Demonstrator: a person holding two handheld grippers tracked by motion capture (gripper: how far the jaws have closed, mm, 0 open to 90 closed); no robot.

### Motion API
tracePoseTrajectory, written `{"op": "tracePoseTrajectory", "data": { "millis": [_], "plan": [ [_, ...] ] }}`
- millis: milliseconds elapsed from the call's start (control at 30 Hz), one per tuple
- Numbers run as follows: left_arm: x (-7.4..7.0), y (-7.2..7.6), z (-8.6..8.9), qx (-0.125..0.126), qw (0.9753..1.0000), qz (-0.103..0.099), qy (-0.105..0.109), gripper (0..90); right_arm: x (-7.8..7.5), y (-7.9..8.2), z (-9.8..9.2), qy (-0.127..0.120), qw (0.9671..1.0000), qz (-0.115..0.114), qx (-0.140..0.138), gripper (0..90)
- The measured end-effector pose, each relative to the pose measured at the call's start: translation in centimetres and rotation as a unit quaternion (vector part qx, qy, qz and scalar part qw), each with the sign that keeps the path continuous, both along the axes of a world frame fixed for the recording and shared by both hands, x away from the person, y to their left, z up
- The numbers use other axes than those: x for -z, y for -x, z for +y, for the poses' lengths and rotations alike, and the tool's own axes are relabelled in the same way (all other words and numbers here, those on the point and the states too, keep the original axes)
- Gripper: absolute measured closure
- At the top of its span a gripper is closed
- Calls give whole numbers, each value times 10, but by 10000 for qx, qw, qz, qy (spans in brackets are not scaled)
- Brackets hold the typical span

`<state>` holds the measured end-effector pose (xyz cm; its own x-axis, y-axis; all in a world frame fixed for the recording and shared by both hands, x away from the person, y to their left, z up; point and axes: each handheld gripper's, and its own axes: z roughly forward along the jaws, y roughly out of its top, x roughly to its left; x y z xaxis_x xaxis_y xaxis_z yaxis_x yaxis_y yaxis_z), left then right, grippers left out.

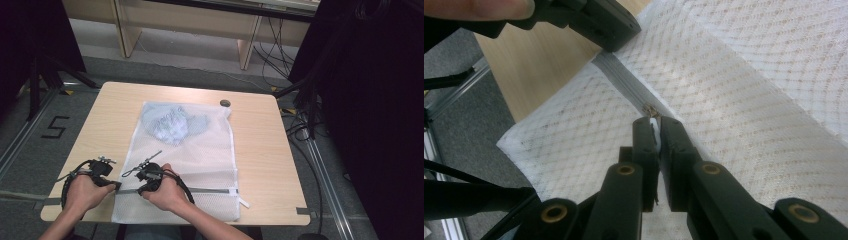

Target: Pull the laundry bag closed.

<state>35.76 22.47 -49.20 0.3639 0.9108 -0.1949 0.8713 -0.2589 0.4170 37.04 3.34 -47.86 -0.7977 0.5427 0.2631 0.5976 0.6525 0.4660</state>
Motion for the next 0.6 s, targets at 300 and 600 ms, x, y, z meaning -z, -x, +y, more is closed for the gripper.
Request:
{"op": "tracePoseTrajectory", "data": {
  "millis": [300,600],
  "plan": [
    [0,0,0,-2,10000,-2,-2,900,0,0,-2,-33,10000,24,-17,868],
    [0,0,-1,-45,10000,-23,28,900,-2,-1,-5,31,10000,44,17,869]
  ]
}}
